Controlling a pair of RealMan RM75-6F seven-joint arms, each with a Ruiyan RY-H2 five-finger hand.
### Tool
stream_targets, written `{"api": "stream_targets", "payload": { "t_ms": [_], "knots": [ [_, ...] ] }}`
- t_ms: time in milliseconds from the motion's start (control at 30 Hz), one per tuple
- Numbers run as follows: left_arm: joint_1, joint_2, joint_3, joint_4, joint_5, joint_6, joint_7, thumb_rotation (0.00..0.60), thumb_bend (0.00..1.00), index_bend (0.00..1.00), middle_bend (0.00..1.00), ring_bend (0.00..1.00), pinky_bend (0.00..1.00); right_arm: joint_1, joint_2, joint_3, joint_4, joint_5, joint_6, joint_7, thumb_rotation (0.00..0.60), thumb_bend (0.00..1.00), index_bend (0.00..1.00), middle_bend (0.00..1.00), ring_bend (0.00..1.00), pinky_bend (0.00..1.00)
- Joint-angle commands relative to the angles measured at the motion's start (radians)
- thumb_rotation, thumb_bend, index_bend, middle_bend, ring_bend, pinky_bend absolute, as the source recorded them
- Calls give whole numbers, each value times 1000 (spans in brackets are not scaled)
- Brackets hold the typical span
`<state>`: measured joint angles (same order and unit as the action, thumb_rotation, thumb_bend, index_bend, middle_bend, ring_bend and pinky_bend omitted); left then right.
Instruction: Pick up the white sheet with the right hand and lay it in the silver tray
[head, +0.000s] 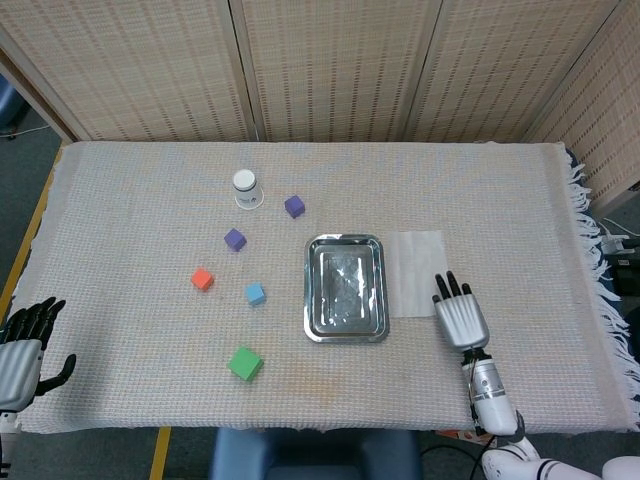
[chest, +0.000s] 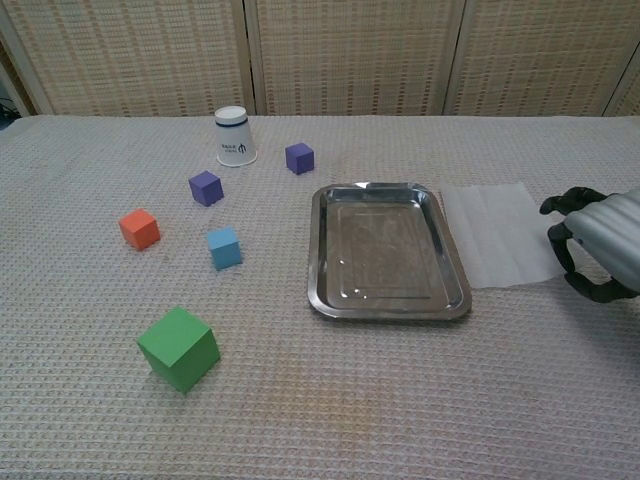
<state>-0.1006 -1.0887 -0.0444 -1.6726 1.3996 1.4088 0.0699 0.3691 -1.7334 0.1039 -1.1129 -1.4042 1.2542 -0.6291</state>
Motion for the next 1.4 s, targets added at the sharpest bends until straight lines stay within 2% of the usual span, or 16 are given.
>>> {"api": "stream_targets", "payload": {
  "t_ms": [33, 233, 433, 733, 1067, 1400],
  "knots": [
    [0, 0, 0, 0, -1, -1, 0, 600, 382, 0, 0, 0, 38, 1, 6, 0, -6, -3, 5, 1, 600, 398, 652, 178, 115, 383],
    [-1, 0, 0, -1, -3, -2, 4, 600, 383, 0, 0, 0, 37, 7, 29, 0, -39, -26, 29, 3, 600, 434, 652, 180, 115, 383],
    [-1, 0, -1, -1, -6, -3, 5, 600, 383, 0, 0, 0, 37, 16, 65, 24, -115, -45, 69, 10, 600, 454, 665, 184, 115, 384],
    [-1, -2, -2, 0, -7, -3, 7, 600, 383, 0, 0, 0, 38, 39, 127, 82, -247, -50, 112, -2, 600, 468, 695, 196, 119, 385],
    [-3, -2, -2, 1, -9, -6, 8, 600, 383, 0, 0, 0, 38, 82, 180, 175, -388, -28, 144, -32, 600, 468, 707, 205, 119, 385],
    [-2, -1, -2, 0, -11, -6, 8, 600, 384, 0, 0, 0, 37, 144, 170, 239, -438, -2, 148, -88, 600, 469, 707, 214, 130, 385]
  ]
}}
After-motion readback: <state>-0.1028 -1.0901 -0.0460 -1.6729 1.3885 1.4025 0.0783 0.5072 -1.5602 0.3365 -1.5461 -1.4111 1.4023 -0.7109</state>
